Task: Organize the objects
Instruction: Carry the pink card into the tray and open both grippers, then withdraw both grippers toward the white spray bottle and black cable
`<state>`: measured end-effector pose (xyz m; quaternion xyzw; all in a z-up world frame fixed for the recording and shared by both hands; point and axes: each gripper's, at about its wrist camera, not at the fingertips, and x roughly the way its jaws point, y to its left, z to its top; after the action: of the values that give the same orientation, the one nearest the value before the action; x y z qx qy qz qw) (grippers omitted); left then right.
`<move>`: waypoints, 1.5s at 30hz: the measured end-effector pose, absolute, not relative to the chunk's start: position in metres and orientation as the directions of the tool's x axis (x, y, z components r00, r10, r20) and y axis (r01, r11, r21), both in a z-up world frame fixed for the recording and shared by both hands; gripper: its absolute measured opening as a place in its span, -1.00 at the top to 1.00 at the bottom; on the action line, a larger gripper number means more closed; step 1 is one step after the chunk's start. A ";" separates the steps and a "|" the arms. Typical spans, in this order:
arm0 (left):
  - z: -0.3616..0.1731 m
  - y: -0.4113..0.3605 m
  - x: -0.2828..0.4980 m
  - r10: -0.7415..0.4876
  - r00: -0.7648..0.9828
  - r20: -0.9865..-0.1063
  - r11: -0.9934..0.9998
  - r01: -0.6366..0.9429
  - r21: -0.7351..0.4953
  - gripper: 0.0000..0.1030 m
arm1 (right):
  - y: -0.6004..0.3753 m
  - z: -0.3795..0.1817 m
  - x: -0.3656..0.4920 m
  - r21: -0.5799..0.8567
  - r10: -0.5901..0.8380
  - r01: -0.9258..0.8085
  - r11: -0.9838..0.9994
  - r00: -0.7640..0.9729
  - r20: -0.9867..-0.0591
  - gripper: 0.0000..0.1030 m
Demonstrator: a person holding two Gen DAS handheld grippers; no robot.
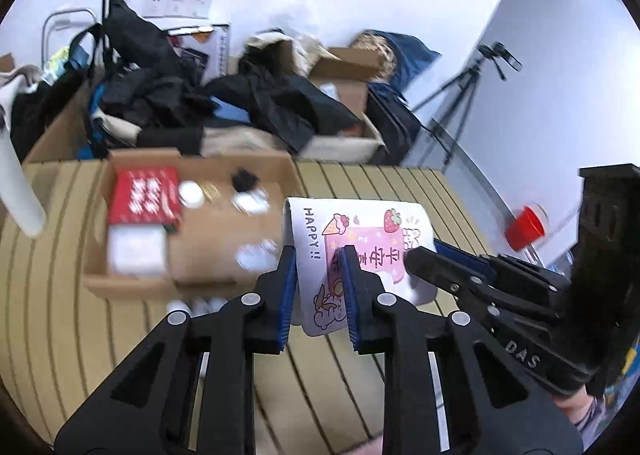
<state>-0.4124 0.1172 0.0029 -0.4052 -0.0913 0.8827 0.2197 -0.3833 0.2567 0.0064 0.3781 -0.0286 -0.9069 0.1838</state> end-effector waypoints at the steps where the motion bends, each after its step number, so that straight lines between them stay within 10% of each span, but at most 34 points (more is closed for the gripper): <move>1: 0.004 0.111 -0.423 0.458 -0.576 -0.678 -0.889 -0.306 -0.341 0.65 | 0.251 0.010 -0.390 0.180 -0.350 0.316 -0.931 -0.647 -0.677 0.61; 18: -0.167 0.062 -0.538 0.286 -0.338 -0.897 -0.956 -0.160 -0.244 0.64 | 0.162 -0.176 -0.556 0.279 -0.358 0.302 -0.911 -0.248 -0.900 0.61; 26: -0.135 0.057 -0.528 0.269 -0.388 -0.881 -0.960 -0.179 -0.215 0.24 | 0.165 -0.168 -0.553 0.184 -0.273 0.301 -0.936 -0.289 -0.917 0.61; 28: -0.102 0.047 -0.521 0.260 -0.434 -0.863 -0.963 -0.179 -0.200 -0.13 | 0.170 -0.144 -0.547 0.156 -0.256 0.296 -0.942 -0.337 -0.906 0.58; 31: -0.052 0.032 -0.506 0.215 -0.501 -0.838 -0.975 -0.167 -0.149 -0.57 | 0.190 -0.090 -0.532 0.143 -0.258 0.293 -0.945 -0.406 -0.877 -0.14; 32: -0.032 0.025 -0.498 0.197 -0.515 -0.834 -0.978 -0.168 -0.127 -0.58 | 0.195 -0.078 -0.528 0.142 -0.261 0.294 -0.945 -0.417 -0.871 -0.67; 45: 0.073 -0.012 -0.373 0.130 -0.670 -0.731 -0.990 -0.124 -0.063 -0.99 | 0.255 0.047 -0.413 0.041 -0.218 0.306 -0.951 -0.570 -0.792 -0.73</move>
<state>-0.3733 -0.0119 0.0729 -0.4001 -0.0039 0.9138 0.0696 -0.4135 0.2550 0.0470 0.4395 0.0505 -0.8845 0.1481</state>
